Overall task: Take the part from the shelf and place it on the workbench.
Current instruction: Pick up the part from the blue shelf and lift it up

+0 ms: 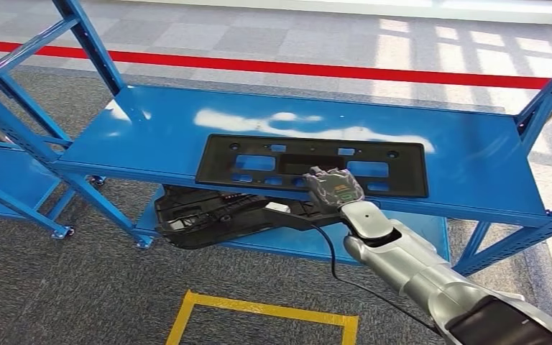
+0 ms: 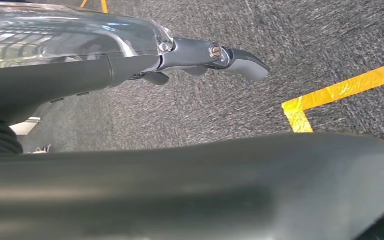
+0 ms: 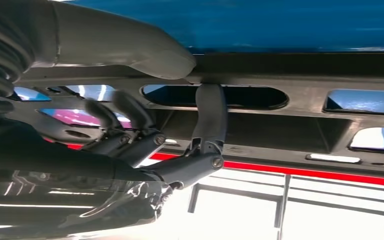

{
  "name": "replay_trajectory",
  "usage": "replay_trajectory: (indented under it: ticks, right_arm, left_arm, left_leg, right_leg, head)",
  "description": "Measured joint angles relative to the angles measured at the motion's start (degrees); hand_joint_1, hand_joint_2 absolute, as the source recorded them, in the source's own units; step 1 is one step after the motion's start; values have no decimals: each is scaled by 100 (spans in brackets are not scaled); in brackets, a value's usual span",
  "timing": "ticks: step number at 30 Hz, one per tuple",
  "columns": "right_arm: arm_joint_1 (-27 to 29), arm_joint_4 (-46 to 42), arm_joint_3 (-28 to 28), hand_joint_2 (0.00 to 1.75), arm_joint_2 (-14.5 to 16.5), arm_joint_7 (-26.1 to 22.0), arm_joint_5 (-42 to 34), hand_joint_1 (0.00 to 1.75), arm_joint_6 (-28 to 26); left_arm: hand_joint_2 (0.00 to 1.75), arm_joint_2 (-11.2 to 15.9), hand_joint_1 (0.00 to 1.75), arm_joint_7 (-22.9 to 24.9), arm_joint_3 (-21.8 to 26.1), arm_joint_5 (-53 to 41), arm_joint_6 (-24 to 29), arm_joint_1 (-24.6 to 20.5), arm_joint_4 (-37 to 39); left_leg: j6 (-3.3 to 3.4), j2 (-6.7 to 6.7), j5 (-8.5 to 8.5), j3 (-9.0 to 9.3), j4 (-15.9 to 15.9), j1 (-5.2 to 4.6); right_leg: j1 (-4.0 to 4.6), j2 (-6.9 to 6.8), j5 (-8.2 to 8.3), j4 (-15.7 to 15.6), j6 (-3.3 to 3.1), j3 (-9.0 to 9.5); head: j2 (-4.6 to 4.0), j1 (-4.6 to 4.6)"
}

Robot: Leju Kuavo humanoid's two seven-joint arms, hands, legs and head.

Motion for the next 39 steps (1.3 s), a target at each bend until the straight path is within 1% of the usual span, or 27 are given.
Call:
replay_trajectory:
  ticks: [14, 18, 23, 27, 39]
  right_arm:
    - [122, -162, -149, 175, -46, -22, 68, 175, -5]
    - [135, -188, -167, 175, -54, -31, 68, 0, -3]
    - [235, -203, -189, 175, -57, -55, 68, 0, 16]
    - [264, -227, -237, 0, -57, -91, 68, 0, 43]
    - [275, -237, -281, 0, -57, -98, 131, 0, 56]
  left_arm:
    - [0, 0, 0, -52, 1, 0, -11, -1, 0]
    - [0, 0, 0, -57, 1, 4, -15, -1, 0]
    - [0, 0, 0, -59, 1, 4, -17, -1, 0]
    - [0, 0, 0, -59, 1, 3, -17, -2, 0]
    - [0, 0, 0, -63, 1, 2, -17, -3, 0]
  left_leg:
    - [0, 0, 0, 1, 0, -2]
    - [0, 0, 0, 1, 0, -2]
    - [0, 0, 0, 0, 0, -2]
    - [0, 0, 0, 0, 0, -1]
    - [0, 0, 0, 0, 0, -2]
  right_leg:
    - [0, 0, 0, 0, 0, 1]
    - [0, 0, 0, 0, 0, 1]
    - [0, 0, 0, 0, 0, 1]
    - [0, 0, 0, 0, 0, 0]
    - [0, 0, 0, 0, 0, 1]
  head:
    - [0, 0]
    - [0, 0]
    - [0, 0]
    - [0, 0]
    - [0, 0]
